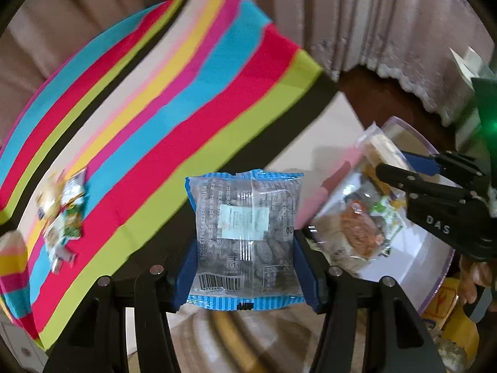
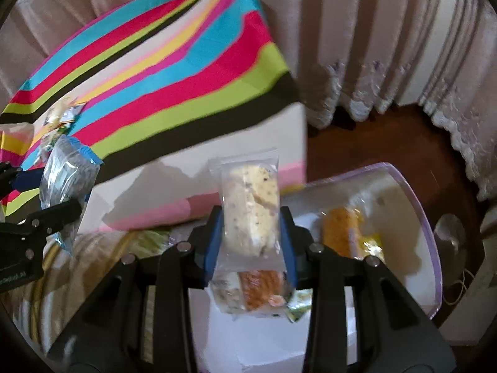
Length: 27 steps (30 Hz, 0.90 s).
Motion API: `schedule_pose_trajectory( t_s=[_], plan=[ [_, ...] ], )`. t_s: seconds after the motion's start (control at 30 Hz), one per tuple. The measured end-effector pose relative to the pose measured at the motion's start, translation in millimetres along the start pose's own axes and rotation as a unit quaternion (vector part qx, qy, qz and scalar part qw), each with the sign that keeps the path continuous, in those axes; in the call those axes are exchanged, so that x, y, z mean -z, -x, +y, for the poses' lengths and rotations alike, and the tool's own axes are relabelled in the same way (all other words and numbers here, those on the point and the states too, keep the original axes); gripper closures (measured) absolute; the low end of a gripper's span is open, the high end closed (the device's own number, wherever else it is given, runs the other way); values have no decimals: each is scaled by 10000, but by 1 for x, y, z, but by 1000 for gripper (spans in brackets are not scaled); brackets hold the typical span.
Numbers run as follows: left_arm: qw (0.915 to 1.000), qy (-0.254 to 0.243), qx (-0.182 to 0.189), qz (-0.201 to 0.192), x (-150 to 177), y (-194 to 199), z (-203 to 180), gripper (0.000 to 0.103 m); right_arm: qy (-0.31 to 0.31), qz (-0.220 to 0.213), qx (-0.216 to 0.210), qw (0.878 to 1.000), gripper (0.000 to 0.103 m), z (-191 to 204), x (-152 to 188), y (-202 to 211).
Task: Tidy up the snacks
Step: 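Carry both packs to the white bin and release them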
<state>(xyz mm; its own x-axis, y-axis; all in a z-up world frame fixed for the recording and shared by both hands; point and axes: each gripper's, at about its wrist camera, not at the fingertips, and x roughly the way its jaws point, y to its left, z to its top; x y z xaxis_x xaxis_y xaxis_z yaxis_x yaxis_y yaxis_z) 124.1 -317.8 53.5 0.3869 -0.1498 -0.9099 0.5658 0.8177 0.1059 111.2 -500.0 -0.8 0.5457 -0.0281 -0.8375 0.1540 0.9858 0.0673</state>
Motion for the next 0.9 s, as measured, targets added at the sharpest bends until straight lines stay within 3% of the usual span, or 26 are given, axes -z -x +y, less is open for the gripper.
schedule_pose_trajectory(
  t_s=[0.3, 0.57, 0.6, 0.63, 0.7, 0.9],
  plan=[
    [9981, -417, 430, 121, -14, -7, -52, 46, -417, 137, 282, 9986, 64, -48, 23, -2],
    [9947, -537, 850, 211, -16, -7, -74, 44, -667, 182, 456, 9966, 63, -69, 35, 5],
    [9941, -543, 906, 240, -16, -8, -75, 44, -718, 186, 482, 9961, 58, -70, 35, 6],
    [9939, -541, 927, 236, -16, -8, -76, 43, -762, 182, 506, 9956, 43, -71, 35, 7],
    [9947, -537, 859, 157, -16, -5, -75, 40, -822, 115, 570, 9949, 23, -72, 33, 11],
    [9988, -121, 418, -238, -20, 5, -54, 37, -709, 38, 775, 9945, 21, -64, 24, 14]
  ],
)
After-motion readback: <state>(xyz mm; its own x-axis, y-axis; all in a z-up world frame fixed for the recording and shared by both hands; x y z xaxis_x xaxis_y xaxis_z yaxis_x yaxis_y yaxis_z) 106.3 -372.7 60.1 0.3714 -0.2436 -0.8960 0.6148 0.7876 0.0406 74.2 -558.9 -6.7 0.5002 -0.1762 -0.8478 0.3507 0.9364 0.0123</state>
